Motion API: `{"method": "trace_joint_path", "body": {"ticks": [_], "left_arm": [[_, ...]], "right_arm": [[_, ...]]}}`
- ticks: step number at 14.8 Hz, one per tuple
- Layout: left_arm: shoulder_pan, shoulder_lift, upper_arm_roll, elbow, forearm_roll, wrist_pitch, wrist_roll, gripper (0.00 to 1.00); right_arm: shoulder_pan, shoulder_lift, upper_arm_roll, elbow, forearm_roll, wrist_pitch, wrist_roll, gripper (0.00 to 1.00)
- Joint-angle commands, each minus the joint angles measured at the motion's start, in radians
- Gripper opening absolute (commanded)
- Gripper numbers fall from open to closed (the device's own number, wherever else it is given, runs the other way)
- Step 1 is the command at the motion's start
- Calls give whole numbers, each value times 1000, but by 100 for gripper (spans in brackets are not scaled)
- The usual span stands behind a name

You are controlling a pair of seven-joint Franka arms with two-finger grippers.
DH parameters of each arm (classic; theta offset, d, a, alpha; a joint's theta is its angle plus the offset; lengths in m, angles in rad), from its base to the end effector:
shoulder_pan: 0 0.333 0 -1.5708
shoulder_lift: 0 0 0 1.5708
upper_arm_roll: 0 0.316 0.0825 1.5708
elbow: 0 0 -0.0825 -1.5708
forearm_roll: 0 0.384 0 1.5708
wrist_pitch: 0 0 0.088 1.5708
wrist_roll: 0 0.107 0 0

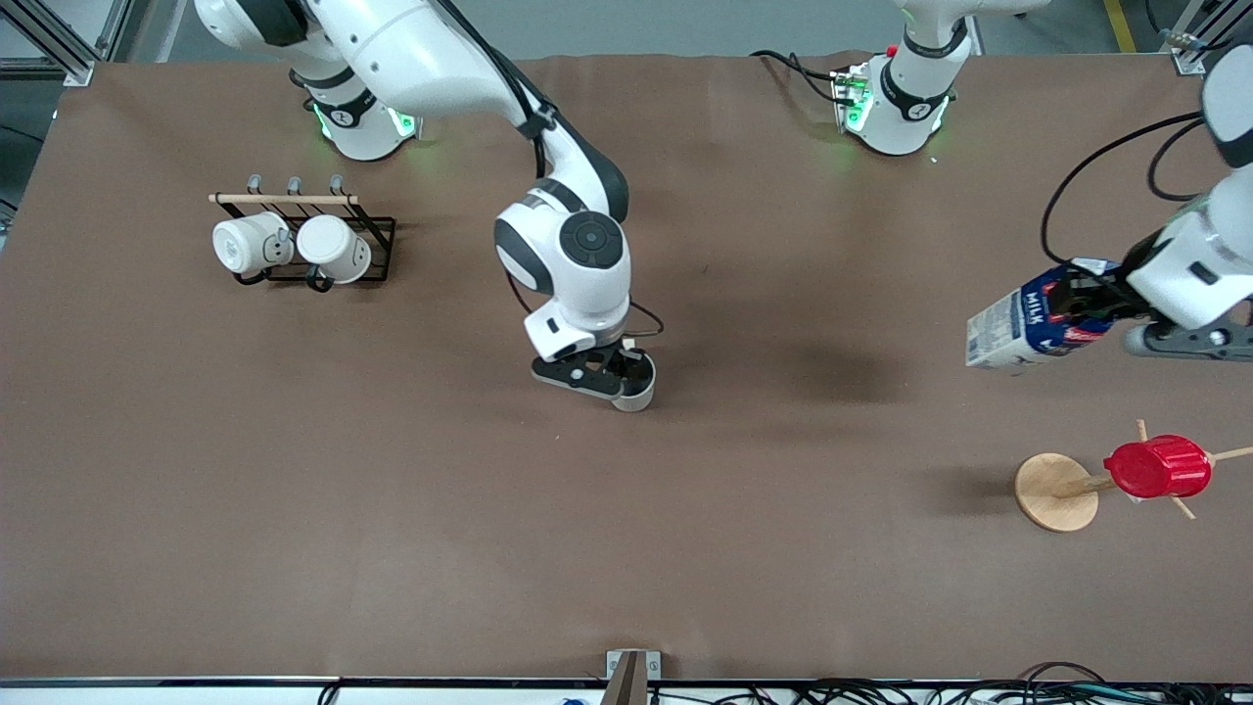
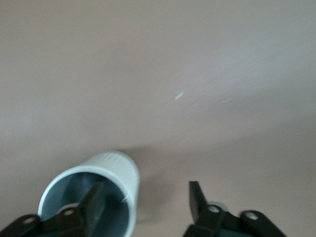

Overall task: Place cup and milk on table
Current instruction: 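Release the mug at center while the left gripper carries the milk over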

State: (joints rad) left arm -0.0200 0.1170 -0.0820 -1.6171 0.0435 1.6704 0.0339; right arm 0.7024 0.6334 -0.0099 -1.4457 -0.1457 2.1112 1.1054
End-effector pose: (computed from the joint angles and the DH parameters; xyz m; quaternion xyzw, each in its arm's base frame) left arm 0.5897 -0.0537 0.5441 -0.9969 0.0706 0.0310 0.0178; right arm 0.5582 0.4560 0.3204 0.9835 -0.1677 0.0615 0.0285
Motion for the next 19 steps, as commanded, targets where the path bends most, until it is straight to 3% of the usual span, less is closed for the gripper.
{"method": "trace_joint_path", "body": {"ticks": [1, 6, 12, 15, 19], "left_arm": [[-6, 39, -77, 22, -5, 8, -23, 2], [-35, 140, -263, 23, 7, 78, -270, 2], [-64, 334, -482, 55, 215, 212, -593, 2], [-122, 436, -512, 115, 292, 212, -715, 3], [-204, 518, -512, 175, 337, 215, -816, 4]], "right_arm": [[-122, -219, 21, -67, -26, -135, 1, 100], [-374, -412, 25, -65, -14, -360, -289, 100], [-647, -564, 27, -55, 32, -549, -881, 100], [-682, -604, -54, -21, 86, -621, -1086, 100], [-682, -601, -70, 13, 135, -654, -1118, 100]]}}
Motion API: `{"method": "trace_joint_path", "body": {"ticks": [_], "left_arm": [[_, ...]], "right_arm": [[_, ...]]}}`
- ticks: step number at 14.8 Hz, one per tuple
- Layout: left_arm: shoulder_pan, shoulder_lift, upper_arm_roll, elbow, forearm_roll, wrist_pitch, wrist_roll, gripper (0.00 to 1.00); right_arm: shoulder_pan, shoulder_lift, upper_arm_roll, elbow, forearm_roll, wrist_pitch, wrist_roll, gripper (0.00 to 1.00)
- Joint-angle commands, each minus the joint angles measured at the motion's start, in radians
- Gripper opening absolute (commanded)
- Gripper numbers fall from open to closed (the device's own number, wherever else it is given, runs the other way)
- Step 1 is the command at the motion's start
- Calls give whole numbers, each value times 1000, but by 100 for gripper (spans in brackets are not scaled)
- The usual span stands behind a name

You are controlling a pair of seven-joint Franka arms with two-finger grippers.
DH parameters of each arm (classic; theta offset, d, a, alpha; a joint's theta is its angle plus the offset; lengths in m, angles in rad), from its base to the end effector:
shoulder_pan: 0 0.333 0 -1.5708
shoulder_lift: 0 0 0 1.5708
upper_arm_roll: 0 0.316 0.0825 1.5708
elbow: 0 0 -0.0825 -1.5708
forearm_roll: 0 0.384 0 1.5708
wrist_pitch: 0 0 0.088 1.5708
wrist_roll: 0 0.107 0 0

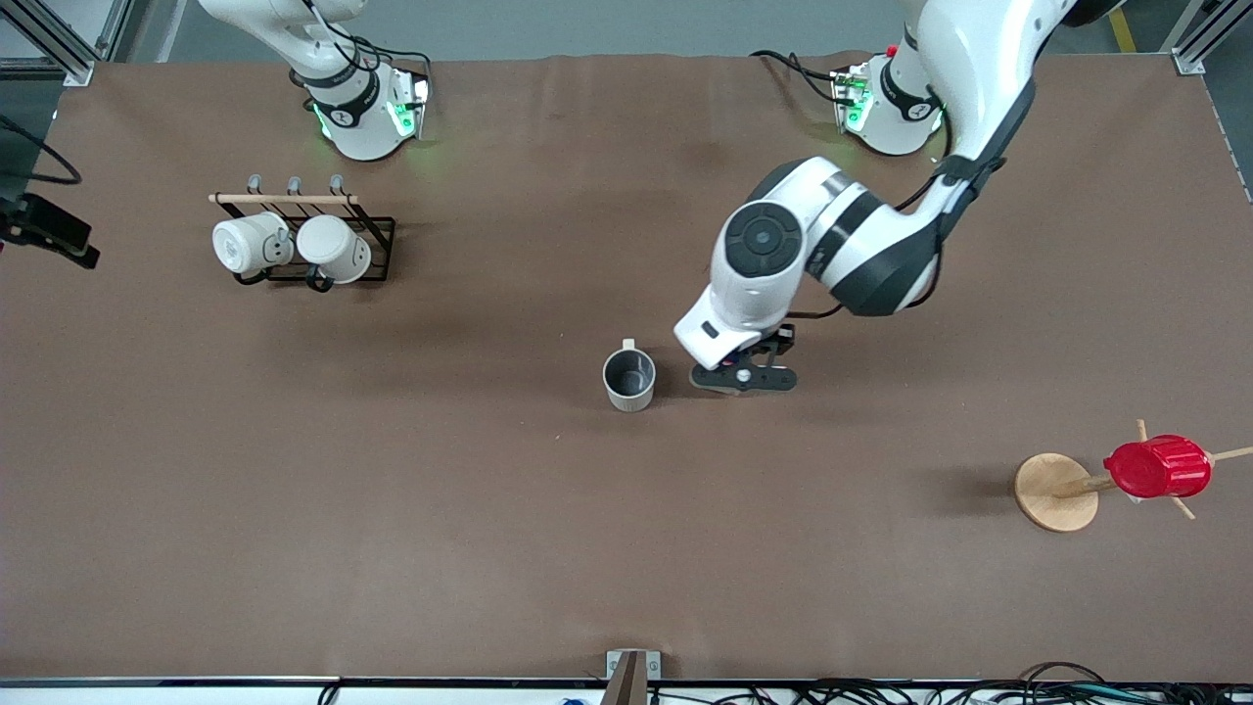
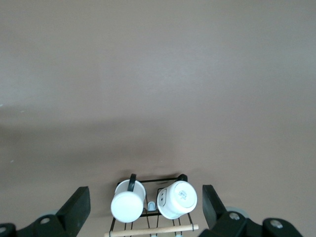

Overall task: Place cup and milk on table
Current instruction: 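Lower the milk carton beside the grey mug with the left gripper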

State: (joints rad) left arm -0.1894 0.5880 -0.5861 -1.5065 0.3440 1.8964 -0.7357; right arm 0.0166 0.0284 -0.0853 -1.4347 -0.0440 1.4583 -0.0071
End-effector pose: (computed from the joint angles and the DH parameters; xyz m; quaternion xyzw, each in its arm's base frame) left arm 0.5478 -0.4120 0.3574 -0.9976 0.0516 0.0328 0.0338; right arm 0.5502 -0.0422 0.6626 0.9992 -0.0332 -0.0032 0.0230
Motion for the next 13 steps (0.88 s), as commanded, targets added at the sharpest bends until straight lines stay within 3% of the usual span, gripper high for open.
{"method": "trace_joint_path", "body": {"ticks": [1, 13], "left_arm": [[-50, 61, -8, 74, 49, -11, -57, 4], [-62, 104, -6, 117, 67, 20, -166, 3]], "right_arm": [[5, 2, 6, 2, 33, 10, -2, 100], [8, 2, 10, -29, 32, 39, 39, 100]]}}
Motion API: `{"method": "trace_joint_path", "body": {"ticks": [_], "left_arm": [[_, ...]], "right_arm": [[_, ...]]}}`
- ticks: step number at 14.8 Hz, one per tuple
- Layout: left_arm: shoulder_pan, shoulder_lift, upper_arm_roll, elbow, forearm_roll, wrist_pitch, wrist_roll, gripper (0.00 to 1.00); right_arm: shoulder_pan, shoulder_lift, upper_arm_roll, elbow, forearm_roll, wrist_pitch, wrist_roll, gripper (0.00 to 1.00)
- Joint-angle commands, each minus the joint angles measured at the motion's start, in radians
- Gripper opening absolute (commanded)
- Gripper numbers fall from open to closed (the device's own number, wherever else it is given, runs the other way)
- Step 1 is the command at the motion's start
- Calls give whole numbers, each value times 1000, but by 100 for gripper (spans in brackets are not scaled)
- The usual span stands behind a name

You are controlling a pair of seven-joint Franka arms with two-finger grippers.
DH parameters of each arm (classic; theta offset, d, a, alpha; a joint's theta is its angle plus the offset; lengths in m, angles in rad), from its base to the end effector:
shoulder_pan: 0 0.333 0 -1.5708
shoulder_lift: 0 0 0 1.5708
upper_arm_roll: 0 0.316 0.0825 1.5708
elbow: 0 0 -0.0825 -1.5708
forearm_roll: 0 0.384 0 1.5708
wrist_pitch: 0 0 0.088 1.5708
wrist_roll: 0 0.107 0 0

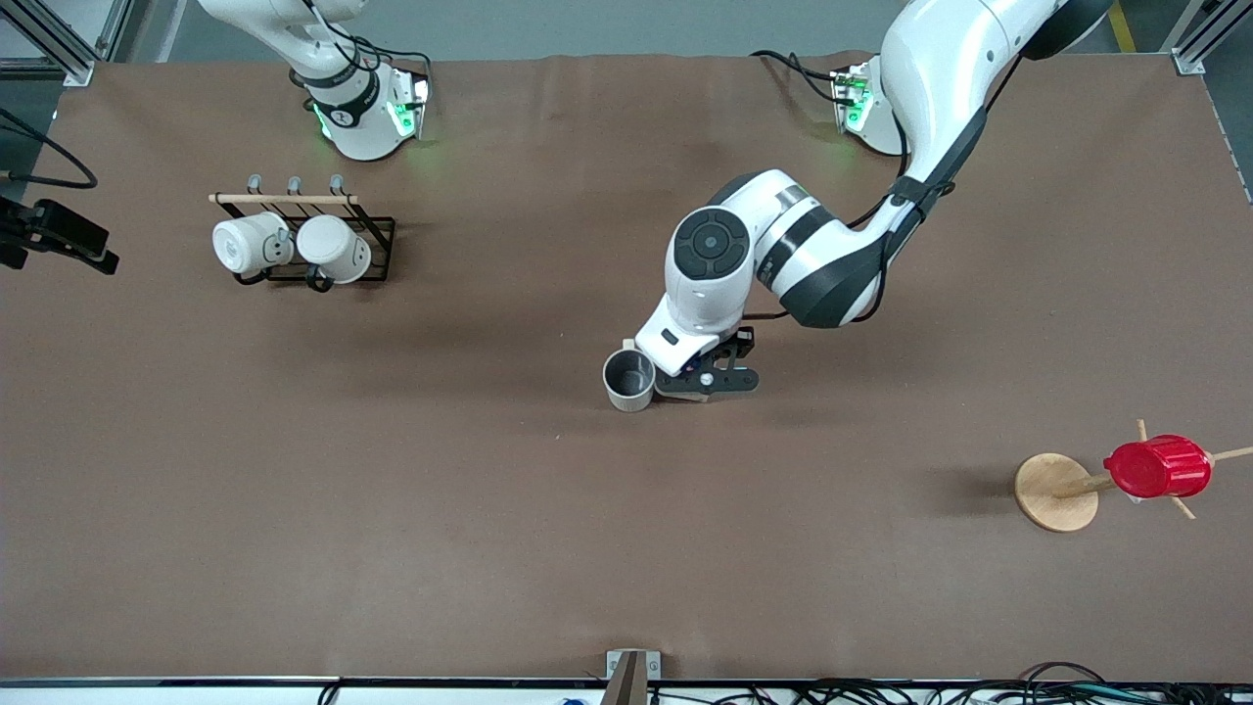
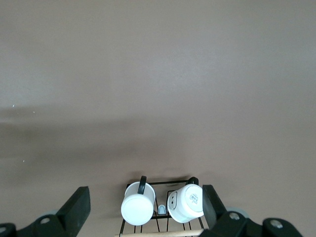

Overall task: Place cup and milk on table
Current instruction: 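Lower the milk carton beside the grey mug with the left gripper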

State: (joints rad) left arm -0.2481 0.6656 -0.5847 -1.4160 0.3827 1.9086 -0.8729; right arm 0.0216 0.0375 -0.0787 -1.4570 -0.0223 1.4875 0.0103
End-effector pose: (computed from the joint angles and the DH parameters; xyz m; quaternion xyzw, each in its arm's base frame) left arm 0.5501 -0.4446 0.3488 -0.9995 0.0048 0.0178 0.0243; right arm 0.5571 -0.0334 0.6497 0.9993 -0.0346 -0.0037 0.0125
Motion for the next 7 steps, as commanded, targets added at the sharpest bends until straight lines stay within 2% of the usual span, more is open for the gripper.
{"method": "trace_joint_path", "body": {"ticks": [1, 5, 7], "left_arm": [[-5, 26, -7, 25, 31, 9, -29, 4], [-3, 29, -6, 23, 55, 9, -28, 6], [-3, 34, -6, 23, 55, 9, -29, 10]], "right_arm": [[3, -7, 4, -6, 10, 8, 22, 100], [4, -7, 5, -6, 10, 1, 23, 100], [4, -7, 5, -6, 10, 0, 23, 100]]}}
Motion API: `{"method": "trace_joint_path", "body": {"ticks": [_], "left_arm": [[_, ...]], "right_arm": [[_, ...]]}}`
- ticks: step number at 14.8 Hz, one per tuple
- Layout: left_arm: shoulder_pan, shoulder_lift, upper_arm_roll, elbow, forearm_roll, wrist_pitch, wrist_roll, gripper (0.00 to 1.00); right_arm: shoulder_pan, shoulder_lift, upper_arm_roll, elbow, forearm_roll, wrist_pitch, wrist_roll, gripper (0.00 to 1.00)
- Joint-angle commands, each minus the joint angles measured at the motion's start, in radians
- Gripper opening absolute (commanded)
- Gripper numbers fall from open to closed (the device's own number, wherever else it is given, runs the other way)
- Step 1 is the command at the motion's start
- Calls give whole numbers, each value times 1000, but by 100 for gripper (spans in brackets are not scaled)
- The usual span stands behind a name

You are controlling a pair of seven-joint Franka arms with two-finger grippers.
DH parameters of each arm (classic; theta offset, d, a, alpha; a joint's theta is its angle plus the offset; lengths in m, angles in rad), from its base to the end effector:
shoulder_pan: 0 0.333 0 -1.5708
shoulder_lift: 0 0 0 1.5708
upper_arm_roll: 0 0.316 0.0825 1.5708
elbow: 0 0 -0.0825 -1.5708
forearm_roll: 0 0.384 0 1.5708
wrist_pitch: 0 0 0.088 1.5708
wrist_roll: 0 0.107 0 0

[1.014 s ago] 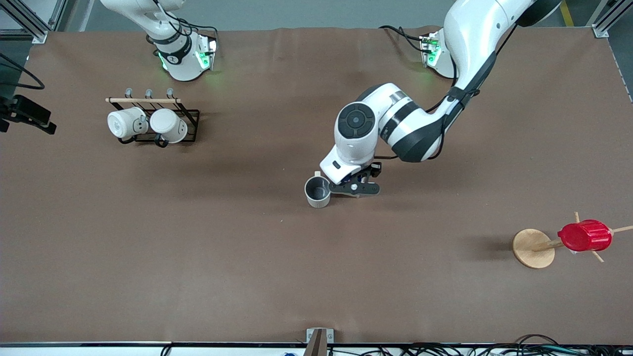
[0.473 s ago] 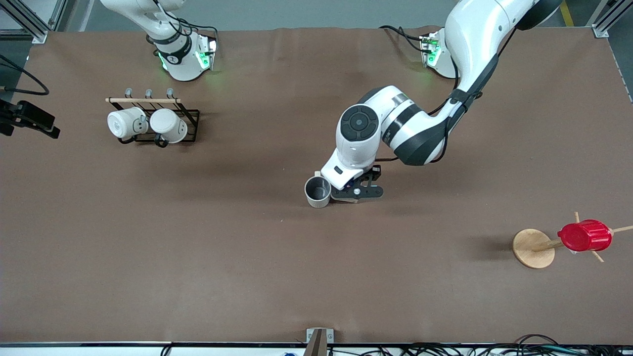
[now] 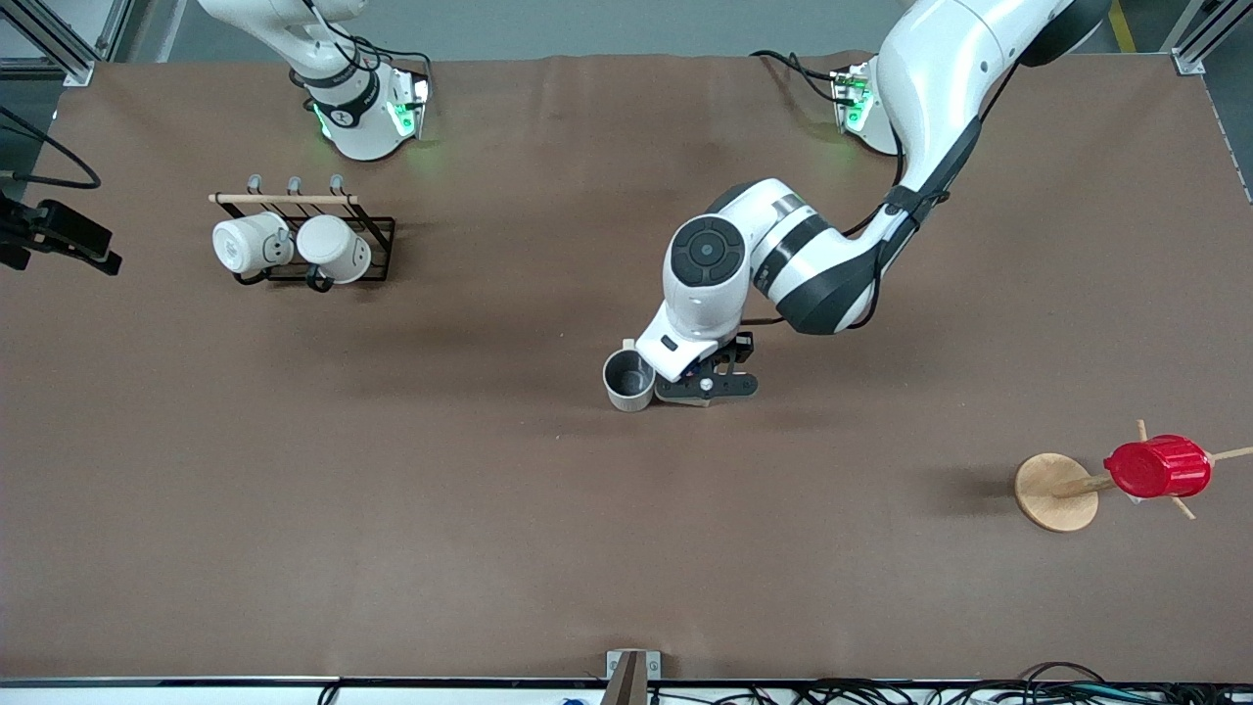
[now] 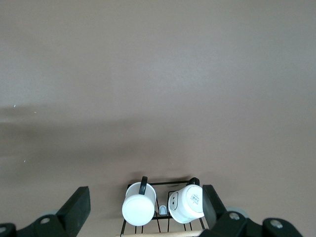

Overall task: Place cup and milk on table
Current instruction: 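Lower the milk carton beside the grey mug with the left gripper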

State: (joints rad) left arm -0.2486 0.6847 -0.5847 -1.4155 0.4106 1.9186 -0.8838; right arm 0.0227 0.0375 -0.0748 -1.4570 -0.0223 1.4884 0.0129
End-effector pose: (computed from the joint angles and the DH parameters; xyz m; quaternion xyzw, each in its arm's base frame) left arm 0.5525 -0.4445 0.3376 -0.9994 0.0049 0.0135 0.0309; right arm 0.5574 -0.0307 0.6498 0.9994 -0.0334 -0.0032 0.0125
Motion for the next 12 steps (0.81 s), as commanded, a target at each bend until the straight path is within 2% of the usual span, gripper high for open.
{"method": "trace_joint_path", "body": {"ticks": [1, 2, 3, 5, 6, 9, 12], "left_arm": [[-3, 15, -6, 23, 27, -1, -17, 14], [-3, 15, -6, 23, 27, -1, -17, 21], [-1, 15, -6, 23, 27, -1, -17, 37], [8, 12, -6, 21, 30, -1, -5, 90], [6, 9, -6, 21, 30, -1, -3, 100], [11, -23, -7, 23, 24, -1, -11, 100], [15, -106, -3, 23, -2, -10, -3, 100]], "right_arm": [[3, -7, 1, -6, 10, 1, 21, 100], [2, -7, 1, -6, 10, 3, 21, 100], [0, -7, 1, -6, 10, 1, 21, 100], [2, -8, 1, -6, 10, -2, 21, 100], [2, -8, 1, -6, 10, -4, 21, 100], [2, -7, 1, -6, 12, -2, 21, 100], [2, -7, 1, -8, 12, -5, 21, 100]]}}
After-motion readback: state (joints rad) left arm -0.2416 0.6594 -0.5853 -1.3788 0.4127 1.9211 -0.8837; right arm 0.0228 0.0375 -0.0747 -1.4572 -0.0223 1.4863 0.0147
